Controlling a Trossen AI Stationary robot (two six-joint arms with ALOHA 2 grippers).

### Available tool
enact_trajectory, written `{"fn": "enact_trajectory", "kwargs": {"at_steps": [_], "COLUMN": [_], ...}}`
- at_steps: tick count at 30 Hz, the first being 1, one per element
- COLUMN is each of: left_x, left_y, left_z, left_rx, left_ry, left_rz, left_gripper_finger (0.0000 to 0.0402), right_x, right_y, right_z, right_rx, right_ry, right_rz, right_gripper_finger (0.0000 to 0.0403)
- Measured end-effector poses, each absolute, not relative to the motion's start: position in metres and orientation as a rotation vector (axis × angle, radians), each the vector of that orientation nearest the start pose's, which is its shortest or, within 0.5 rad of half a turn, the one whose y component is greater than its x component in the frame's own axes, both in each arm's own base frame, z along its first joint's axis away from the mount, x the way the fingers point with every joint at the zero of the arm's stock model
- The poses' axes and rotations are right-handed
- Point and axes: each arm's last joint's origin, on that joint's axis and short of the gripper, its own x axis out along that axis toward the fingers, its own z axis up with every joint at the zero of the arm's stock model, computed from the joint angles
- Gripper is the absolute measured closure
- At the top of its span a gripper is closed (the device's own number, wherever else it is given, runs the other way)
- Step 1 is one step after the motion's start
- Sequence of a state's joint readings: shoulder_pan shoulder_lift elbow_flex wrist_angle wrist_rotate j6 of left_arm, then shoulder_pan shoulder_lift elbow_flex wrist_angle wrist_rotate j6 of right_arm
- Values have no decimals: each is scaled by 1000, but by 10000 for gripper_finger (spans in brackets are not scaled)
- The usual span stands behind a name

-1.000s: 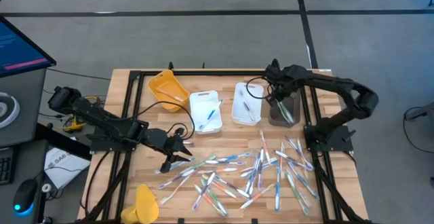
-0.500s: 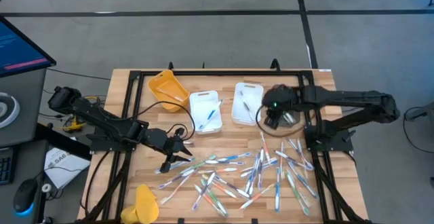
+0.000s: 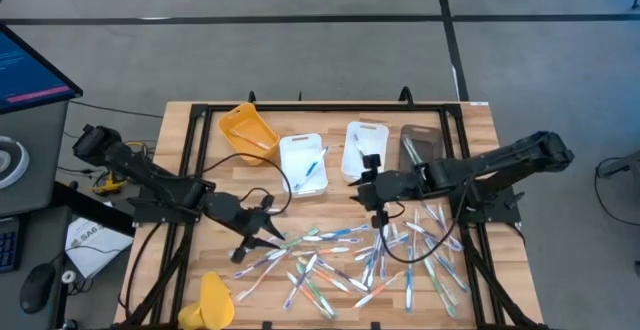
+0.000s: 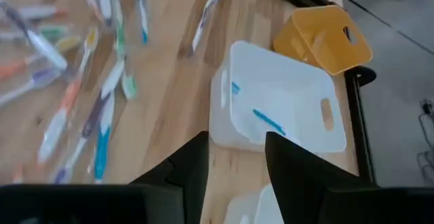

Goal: Pick & Place Toothbrushes
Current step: Put the blue toothbrush into the left white bin

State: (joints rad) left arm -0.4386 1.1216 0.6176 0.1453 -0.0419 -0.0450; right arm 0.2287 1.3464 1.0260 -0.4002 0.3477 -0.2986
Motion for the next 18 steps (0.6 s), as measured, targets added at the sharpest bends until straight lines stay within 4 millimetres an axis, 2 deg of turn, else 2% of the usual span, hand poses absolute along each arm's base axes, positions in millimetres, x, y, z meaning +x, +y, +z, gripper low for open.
{"fn": "enact_trajectory", "kwargs": {"at_steps": [5, 8, 10, 13, 16, 18], "left_x": [219, 219, 224, 234, 249, 259], "left_y": [-119, -127, -134, -149, -167, -179], "left_z": [277, 285, 282, 265, 249, 247], "left_rx": [182, 195, 185, 237, 291, 333], "left_ry": [231, 206, 225, 292, 349, 383], "left_rz": [-315, -250, -242, -200, -178, -189], "left_gripper_finger": [298, 298, 298, 298, 298, 298], "right_x": [271, 267, 263, 257, 257, 259], "right_y": [50, 44, 41, 36, 29, 24], "right_z": [272, 276, 277, 278, 280, 282], "right_rx": [-536, -528, -529, -537, -557, -589], "right_ry": [812, 809, 829, 868, 868, 848], "right_rz": [8, -9, -14, -17, -25, -31], "right_gripper_finger": [269, 270, 269, 266, 264, 264]}}
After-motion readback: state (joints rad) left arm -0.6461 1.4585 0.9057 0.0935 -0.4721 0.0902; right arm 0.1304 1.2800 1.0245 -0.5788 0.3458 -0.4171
